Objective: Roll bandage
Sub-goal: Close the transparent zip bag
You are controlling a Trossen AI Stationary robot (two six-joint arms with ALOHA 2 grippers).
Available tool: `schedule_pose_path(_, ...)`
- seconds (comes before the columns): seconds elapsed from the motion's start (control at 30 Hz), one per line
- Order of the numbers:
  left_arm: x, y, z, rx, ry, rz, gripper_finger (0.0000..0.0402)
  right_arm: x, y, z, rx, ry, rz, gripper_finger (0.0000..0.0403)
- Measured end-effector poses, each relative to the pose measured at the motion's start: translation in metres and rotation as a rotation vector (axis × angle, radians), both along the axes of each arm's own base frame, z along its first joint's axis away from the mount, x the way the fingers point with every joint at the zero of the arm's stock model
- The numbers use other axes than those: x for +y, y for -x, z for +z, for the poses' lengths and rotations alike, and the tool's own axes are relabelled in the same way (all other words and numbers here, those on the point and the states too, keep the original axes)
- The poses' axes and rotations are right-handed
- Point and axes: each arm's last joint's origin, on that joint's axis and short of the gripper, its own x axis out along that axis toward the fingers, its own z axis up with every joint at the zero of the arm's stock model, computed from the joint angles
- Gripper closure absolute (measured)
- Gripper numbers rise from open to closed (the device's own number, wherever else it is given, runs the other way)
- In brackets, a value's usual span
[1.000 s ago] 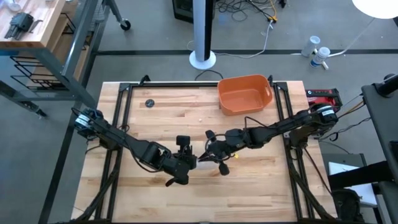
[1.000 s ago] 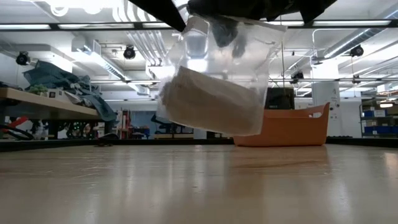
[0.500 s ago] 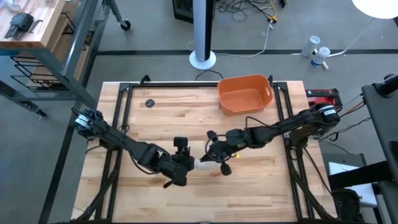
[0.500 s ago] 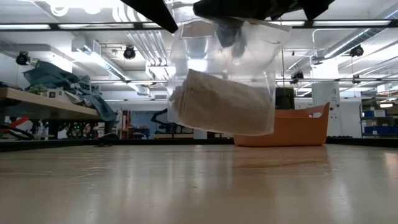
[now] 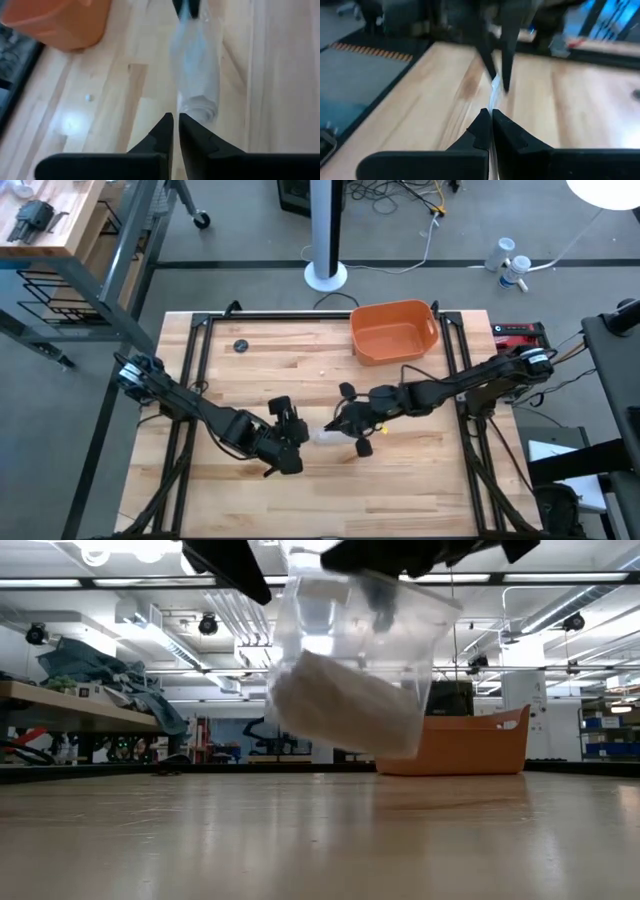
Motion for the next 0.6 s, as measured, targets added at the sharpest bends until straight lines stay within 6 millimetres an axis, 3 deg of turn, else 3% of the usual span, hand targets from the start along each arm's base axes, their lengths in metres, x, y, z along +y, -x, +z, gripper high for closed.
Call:
schedule_pose_path(0.17, -0.007, 0.0, -0.001, -0.092, -0.079, 0.006, 0.0364, -0.004, 0.02, 0.004, -0.074, 0.001, -0.031, 0.0402)
schedule_pose_path(0.37, -0.011, -0.009, 0.0, -0.263, -0.109, -0.076, 0.034, -0.006, 0.036, -0.009, -0.084, -0.001, -0.053, 0.0402)
schedule_pose_path(0.6, 0.005, -0.004, -0.014, -0.361, -0.095, -0.061, 0.0296, 0.008, 0.043, -0.005, -0.12, 0.071, -0.041, 0.0403)
